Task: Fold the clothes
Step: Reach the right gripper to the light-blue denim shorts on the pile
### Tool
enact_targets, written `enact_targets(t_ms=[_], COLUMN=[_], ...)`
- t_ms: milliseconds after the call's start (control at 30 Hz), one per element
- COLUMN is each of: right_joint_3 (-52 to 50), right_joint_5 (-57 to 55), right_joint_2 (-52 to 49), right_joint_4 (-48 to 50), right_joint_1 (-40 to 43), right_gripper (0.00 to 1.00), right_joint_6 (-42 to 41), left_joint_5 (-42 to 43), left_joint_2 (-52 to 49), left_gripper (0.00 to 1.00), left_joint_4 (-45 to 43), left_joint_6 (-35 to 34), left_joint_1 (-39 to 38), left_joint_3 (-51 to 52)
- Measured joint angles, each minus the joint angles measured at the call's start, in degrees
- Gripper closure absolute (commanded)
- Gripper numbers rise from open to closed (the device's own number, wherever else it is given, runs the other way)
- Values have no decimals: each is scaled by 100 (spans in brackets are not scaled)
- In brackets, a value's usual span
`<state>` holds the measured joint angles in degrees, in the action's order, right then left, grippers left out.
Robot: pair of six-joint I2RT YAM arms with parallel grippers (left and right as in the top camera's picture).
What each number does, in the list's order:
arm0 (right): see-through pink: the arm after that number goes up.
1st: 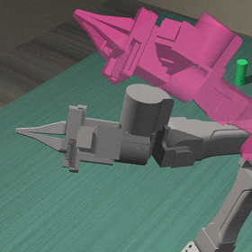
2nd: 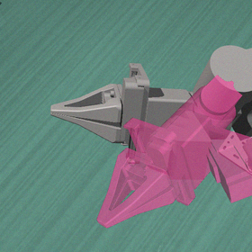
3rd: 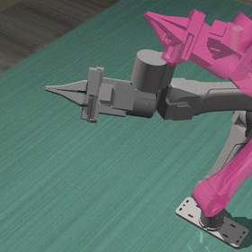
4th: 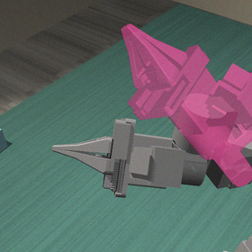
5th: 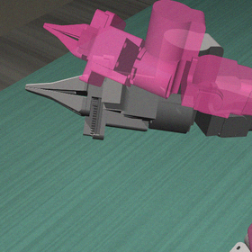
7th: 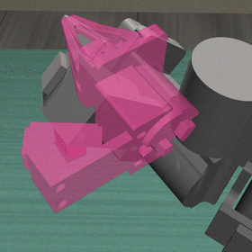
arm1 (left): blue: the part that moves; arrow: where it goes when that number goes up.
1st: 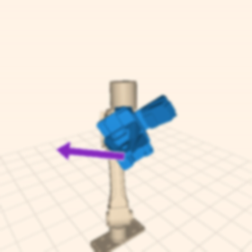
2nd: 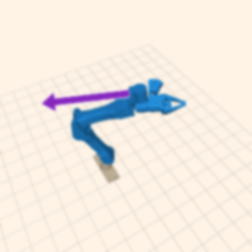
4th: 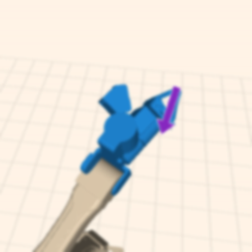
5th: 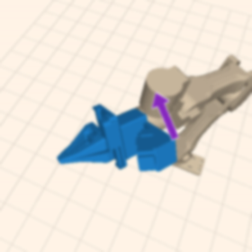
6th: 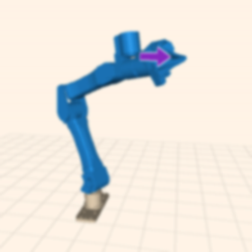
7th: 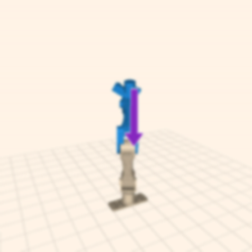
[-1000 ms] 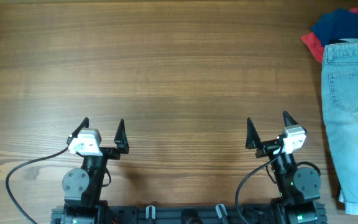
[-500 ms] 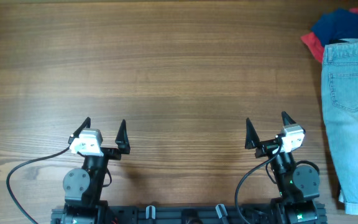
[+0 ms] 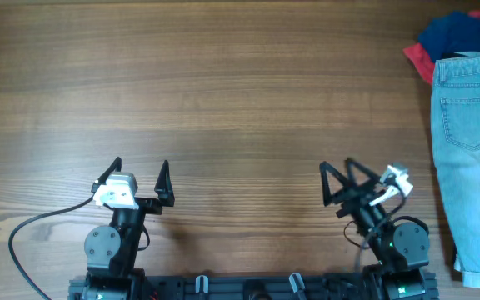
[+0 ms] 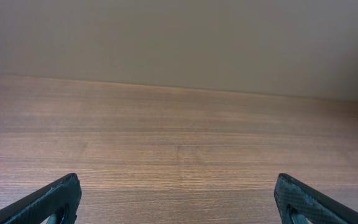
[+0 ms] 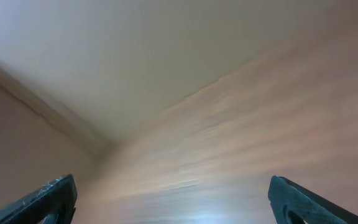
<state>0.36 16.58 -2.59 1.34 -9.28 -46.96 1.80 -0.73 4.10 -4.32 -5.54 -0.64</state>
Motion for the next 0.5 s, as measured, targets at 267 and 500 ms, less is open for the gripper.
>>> enact_targets(t_ms=[267, 500], right_joint_3=[0, 0], right_joint_5=[485, 586], right_joint_2=[-4, -640], right_joint_4=[2, 2], right_joint_1=[0, 0], right_gripper=[0, 0], right_joint_6=[-2144, 284], left_joint_5=[-2, 0], left_joint_2=[0, 0], left_gripper=[0, 0], left_joint_4=[0, 0], left_joint_6=[-2, 0], left_joint_1=[0, 0], left_joint_3=[0, 0])
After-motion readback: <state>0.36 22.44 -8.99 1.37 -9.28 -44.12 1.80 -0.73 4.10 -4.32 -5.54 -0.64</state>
